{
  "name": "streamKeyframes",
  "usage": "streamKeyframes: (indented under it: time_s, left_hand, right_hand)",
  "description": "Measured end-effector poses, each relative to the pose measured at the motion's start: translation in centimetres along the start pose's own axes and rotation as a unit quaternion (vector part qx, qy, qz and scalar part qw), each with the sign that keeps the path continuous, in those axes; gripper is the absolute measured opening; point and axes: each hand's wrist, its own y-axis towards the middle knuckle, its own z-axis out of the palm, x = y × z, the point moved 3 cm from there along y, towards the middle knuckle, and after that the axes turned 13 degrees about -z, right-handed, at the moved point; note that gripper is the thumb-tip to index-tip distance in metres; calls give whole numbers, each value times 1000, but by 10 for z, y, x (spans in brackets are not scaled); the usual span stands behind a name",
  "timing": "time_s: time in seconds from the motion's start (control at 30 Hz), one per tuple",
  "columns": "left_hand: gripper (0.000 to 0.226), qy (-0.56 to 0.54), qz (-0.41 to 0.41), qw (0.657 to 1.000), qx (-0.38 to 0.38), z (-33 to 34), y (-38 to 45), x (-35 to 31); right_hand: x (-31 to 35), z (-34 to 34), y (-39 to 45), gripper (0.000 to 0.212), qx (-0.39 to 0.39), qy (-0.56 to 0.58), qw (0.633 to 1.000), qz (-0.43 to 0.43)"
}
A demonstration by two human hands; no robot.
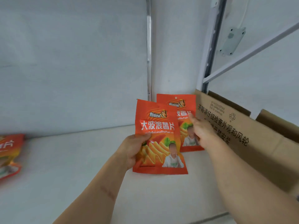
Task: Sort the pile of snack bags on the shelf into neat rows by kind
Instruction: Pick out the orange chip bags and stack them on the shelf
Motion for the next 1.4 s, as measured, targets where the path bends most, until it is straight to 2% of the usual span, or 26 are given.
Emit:
streamKeyframes:
  time_s: [0.03, 0.17, 0.27, 0.33, 0.47, 0.73, 0.83, 0.9, 0.97, 1.0, 1.1, 1.17, 1.23, 1.3, 1.4]
  left_hand:
    - [26, -9, 6, 1000, -20, 12, 7, 1]
    - [23, -27, 60, 991, -112, 44, 31, 4]
    - [16, 49, 108, 970, -213, 65, 41, 2]
    - [19, 71, 127, 957, -251, 76, 46, 2]
    - [38, 96, 131, 943, -289, 88, 59, 1]
    - [39, 106, 126, 940, -299, 84, 69, -2]
    - [43, 117, 130, 935, -308, 81, 65, -6]
    - [53, 158, 133, 917, -341, 77, 59, -8]
    - [56, 237, 147, 878, -389, 68, 49, -9]
    - [53, 291, 159, 847, -416, 63, 43, -9]
    - [39, 470, 206, 708, -485, 45, 21, -8]
    - [29, 553, 249, 612, -507, 31, 8, -6]
    - [14, 608, 277, 539, -513, 14, -5, -1]
    - [15, 633, 288, 491, -524, -5, -19, 2]
    - [19, 645, 286, 468, -533, -34, -45, 5]
  right_hand:
    - [0, -4, 8, 43, 13, 19, 1000, 6]
    - [-4, -12, 33, 39, 43, 57, 997, -13]
    - [-10, -10, 48, 36, 85, 66, 993, -52]
    - [-15, -6, 55, 32, 116, 95, 988, -47]
    - [-25, 1, 67, 23, 110, 116, 986, -38]
    - [-31, 9, 82, 16, 86, 88, 990, -64]
    - [-31, 9, 82, 21, 84, 72, 992, -64]
    - [-27, 7, 80, 32, 61, -5, 993, -97]
    - [-20, 5, 74, 39, 14, -152, 973, -176]
    - [-16, 5, 70, 41, -6, -234, 947, -221]
    - [5, 20, 41, 43, -9, -393, 845, -363]
    - [17, 40, 17, 35, 33, -425, 784, -452]
    - [21, 64, -8, 28, 92, -441, 731, -513]
    - [20, 86, -33, 25, 146, -434, 701, -546]
    - [20, 116, -66, 23, 191, -422, 684, -564]
